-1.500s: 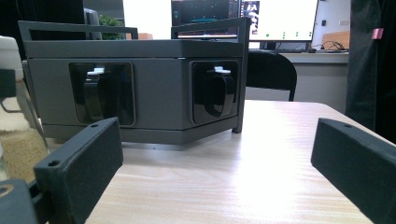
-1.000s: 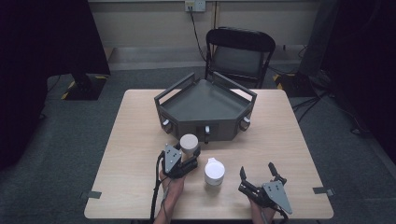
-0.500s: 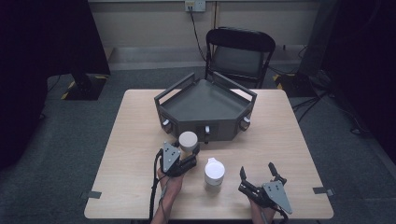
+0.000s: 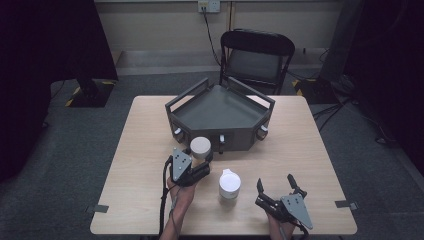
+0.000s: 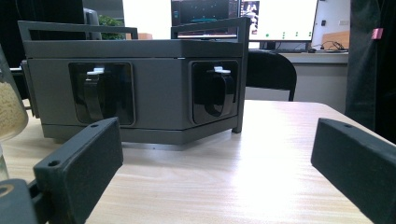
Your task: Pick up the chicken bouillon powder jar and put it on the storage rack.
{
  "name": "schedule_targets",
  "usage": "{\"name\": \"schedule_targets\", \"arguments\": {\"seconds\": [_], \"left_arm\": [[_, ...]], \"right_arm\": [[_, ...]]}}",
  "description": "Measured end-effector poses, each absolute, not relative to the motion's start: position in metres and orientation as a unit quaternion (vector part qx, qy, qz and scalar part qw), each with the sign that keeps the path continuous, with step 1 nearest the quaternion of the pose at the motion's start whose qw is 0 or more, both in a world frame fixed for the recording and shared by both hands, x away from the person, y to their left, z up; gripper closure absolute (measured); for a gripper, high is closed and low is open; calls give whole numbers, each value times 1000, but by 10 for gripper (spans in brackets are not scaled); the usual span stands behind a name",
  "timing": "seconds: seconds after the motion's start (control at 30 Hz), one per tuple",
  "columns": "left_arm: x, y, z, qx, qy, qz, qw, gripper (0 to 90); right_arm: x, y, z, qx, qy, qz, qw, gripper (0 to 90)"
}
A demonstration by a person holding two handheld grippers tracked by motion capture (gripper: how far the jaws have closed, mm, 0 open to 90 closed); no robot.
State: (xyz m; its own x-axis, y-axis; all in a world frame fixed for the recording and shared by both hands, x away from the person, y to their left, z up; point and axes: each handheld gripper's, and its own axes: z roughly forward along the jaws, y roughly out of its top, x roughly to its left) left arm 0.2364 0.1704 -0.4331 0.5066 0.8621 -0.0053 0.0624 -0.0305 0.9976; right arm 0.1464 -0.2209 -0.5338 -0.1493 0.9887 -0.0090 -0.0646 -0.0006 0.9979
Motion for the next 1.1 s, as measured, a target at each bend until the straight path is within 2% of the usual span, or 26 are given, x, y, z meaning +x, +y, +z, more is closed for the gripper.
{"name": "schedule_targets", "arguments": {"seconds": [1.1], "left_arm": [[260, 180, -368, 618, 353, 354, 606, 350]], "right_arm": [[146, -221, -534, 443, 521, 551, 478, 11]]}}
